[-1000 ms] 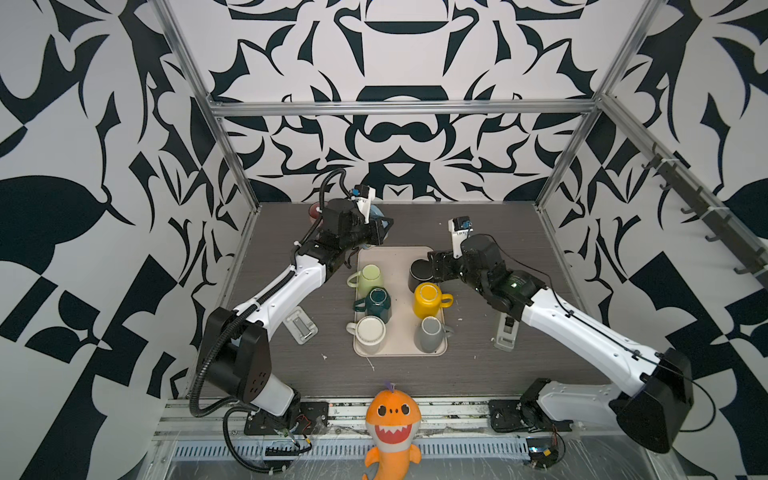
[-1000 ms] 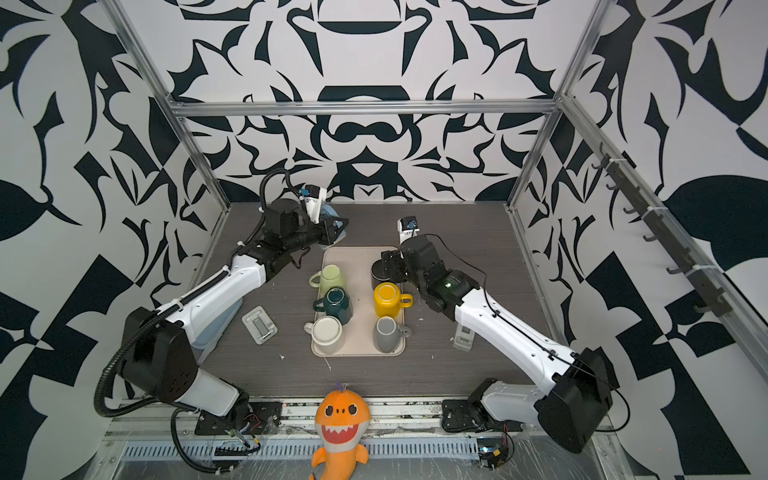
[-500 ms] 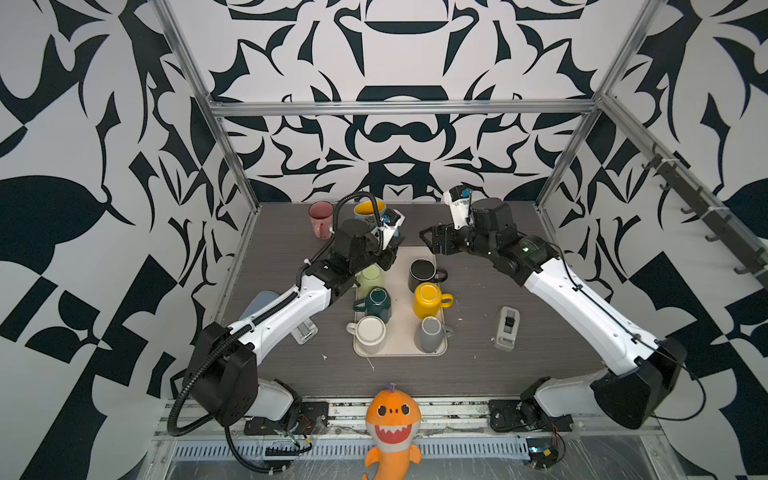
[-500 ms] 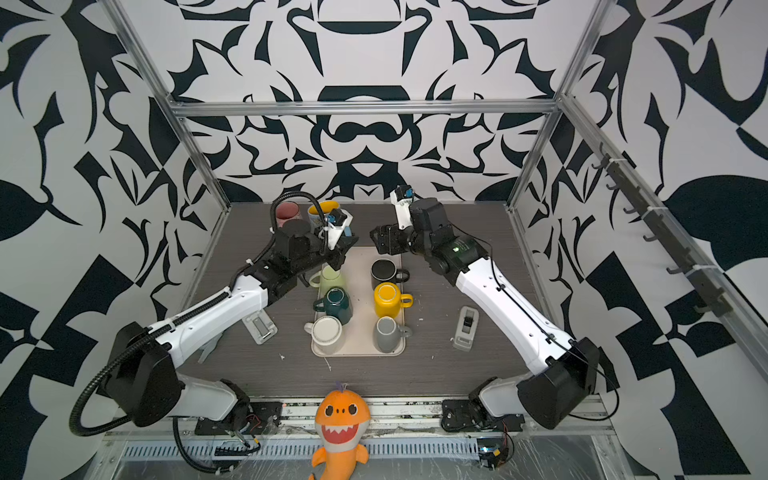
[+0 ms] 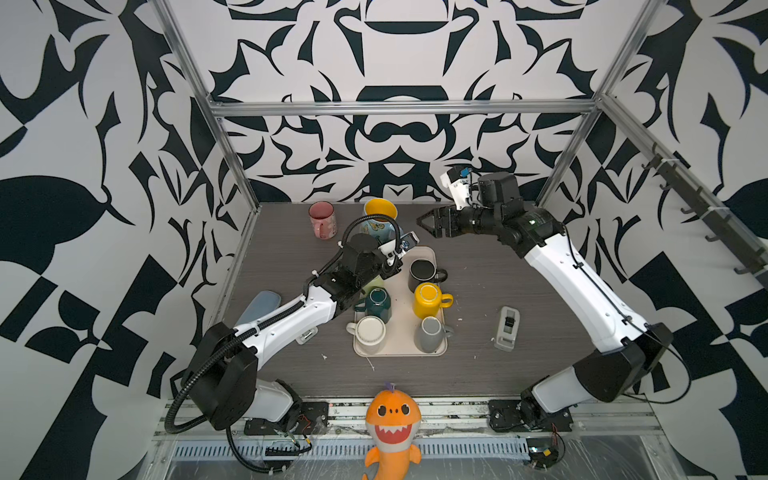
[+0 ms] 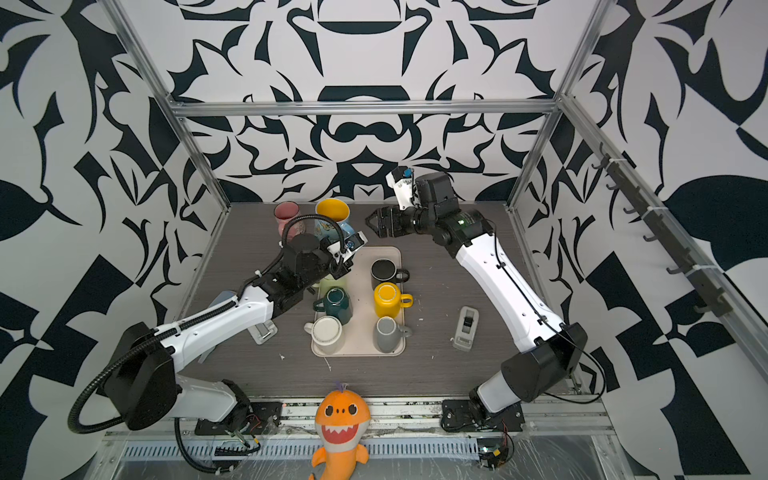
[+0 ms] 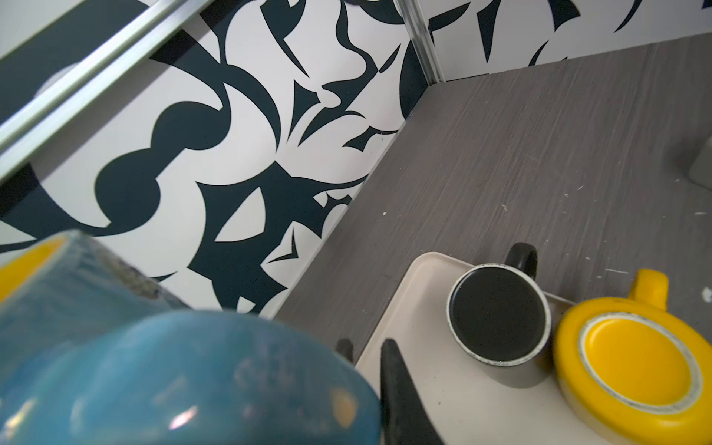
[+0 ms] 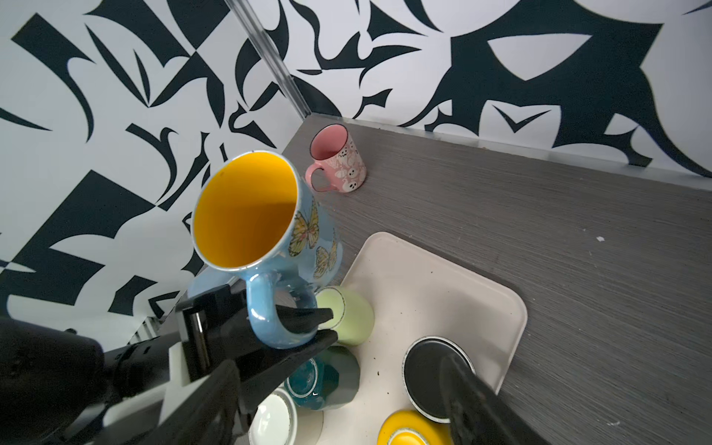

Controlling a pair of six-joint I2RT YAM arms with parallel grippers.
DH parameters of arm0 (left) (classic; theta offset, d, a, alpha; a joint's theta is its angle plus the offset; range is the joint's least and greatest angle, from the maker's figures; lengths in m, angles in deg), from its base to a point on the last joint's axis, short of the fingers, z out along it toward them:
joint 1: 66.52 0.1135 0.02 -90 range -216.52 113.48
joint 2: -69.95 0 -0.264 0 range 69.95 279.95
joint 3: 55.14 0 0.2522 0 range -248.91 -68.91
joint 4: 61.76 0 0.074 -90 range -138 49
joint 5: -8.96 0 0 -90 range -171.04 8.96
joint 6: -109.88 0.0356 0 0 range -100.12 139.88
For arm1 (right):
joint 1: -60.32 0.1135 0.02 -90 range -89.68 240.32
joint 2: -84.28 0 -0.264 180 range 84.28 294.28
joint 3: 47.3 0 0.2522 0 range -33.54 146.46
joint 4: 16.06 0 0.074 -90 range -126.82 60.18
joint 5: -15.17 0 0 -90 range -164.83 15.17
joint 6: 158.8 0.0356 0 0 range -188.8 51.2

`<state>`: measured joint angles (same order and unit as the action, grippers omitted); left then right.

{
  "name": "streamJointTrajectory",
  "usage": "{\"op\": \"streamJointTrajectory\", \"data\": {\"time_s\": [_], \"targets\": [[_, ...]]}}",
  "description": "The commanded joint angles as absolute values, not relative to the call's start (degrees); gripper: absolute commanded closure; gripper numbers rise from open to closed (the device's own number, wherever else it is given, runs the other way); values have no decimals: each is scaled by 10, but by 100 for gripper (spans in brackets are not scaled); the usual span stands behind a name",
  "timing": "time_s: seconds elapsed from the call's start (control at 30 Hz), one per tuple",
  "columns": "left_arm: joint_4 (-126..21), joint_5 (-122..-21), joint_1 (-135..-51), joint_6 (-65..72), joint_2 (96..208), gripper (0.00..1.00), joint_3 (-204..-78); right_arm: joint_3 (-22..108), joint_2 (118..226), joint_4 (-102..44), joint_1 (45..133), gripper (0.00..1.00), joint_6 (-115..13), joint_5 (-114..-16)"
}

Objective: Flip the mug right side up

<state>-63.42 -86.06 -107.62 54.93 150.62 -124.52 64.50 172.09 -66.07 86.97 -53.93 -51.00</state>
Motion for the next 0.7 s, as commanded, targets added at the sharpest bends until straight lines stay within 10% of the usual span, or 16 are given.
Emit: {"op": "streamJointTrajectory", "data": {"time_s": [0.0, 0.67], "targets": [[-735, -902, -1082, 636, 1498, 100, -1248, 695, 1736, -699, 869, 17, -558, -470], [-718, -924, -1091, 717, 1537, 100, -1273, 772, 1817, -781, 869, 24, -570, -416]]}}
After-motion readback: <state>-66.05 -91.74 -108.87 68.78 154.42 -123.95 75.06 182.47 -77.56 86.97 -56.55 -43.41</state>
